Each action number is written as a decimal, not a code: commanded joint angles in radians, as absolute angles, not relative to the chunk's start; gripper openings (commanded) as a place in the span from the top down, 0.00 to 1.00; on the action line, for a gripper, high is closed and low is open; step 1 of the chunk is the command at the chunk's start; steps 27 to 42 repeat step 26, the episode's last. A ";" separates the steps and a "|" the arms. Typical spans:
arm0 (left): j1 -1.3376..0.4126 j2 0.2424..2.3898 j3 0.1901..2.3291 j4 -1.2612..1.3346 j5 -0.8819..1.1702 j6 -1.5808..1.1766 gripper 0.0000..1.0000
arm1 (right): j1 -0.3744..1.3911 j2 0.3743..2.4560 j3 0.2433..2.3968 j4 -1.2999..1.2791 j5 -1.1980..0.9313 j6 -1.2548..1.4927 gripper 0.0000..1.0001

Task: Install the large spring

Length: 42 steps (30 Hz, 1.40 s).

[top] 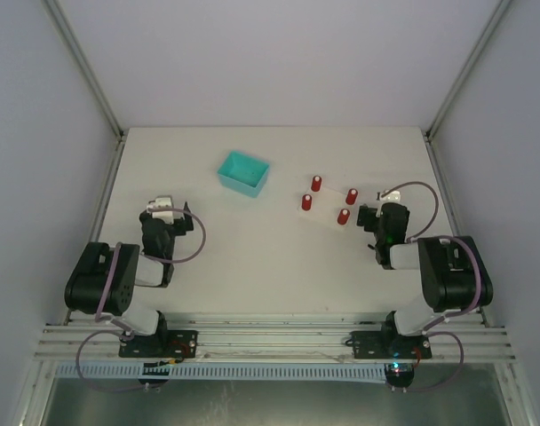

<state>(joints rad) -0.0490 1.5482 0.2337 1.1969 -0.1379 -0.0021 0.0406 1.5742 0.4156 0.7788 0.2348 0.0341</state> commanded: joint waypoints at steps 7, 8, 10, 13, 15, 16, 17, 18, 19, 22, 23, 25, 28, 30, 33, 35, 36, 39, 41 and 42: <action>-0.031 1.556 0.255 1.271 -0.101 -0.023 0.01 | 0.049 1.573 0.423 0.858 0.268 0.030 0.01; -0.031 1.554 0.255 1.269 -0.101 -0.023 0.01 | 0.049 1.572 0.425 0.856 0.268 0.029 0.01; -0.031 1.555 0.253 1.274 -0.103 -0.023 0.01 | 0.049 1.572 0.425 0.856 0.268 0.029 0.01; -0.031 1.555 0.253 1.273 -0.104 -0.023 0.01 | 0.051 1.572 0.425 0.856 0.268 0.029 0.01; -0.031 1.556 0.255 1.270 -0.102 -0.023 0.01 | 0.050 1.572 0.425 0.856 0.270 0.029 0.01; -0.031 1.556 0.255 1.270 -0.101 -0.023 0.01 | 0.050 1.572 0.425 0.856 0.269 0.029 0.01; -0.031 1.557 0.256 1.270 -0.101 -0.023 0.01 | 0.050 1.572 0.425 0.856 0.270 0.029 0.01; -0.031 1.558 0.256 1.270 -0.101 -0.023 0.01 | 0.050 1.572 0.425 0.856 0.270 0.029 0.01; -0.031 1.557 0.256 1.270 -0.101 -0.023 0.01 | 0.051 1.571 0.425 0.856 0.270 0.029 0.01; -0.029 1.559 0.262 1.262 -0.093 -0.026 0.01 | 0.050 1.570 0.425 0.856 0.270 0.029 0.01; -0.024 1.560 0.264 1.256 -0.084 -0.026 0.01 | 0.050 1.571 0.425 0.856 0.271 0.029 0.01; -0.015 1.559 0.267 1.253 -0.066 -0.029 0.01 | 0.051 1.572 0.425 0.856 0.270 0.029 0.01; -0.015 1.559 0.267 1.252 -0.063 -0.029 0.01 | 0.050 1.571 0.425 0.856 0.270 0.029 0.01; -0.015 1.559 0.267 1.252 -0.063 -0.029 0.01 | 0.050 1.571 0.425 0.856 0.270 0.029 0.01; -0.015 1.559 0.267 1.252 -0.063 -0.029 0.01 | 0.050 1.571 0.425 0.856 0.270 0.029 0.01; -0.015 1.559 0.267 1.252 -0.063 -0.029 0.01 | 0.050 1.571 0.425 0.856 0.270 0.029 0.01; -0.015 1.559 0.267 1.252 -0.063 -0.029 0.01 | 0.050 1.571 0.425 0.856 0.270 0.029 0.01; -0.015 1.559 0.267 1.252 -0.063 -0.029 0.01 | 0.050 1.571 0.425 0.856 0.270 0.029 0.01; -0.015 1.559 0.267 1.252 -0.063 -0.029 0.01 | 0.050 1.571 0.425 0.856 0.270 0.029 0.01; -0.015 1.559 0.267 1.252 -0.063 -0.029 0.01 | 0.050 1.571 0.425 0.856 0.270 0.029 0.01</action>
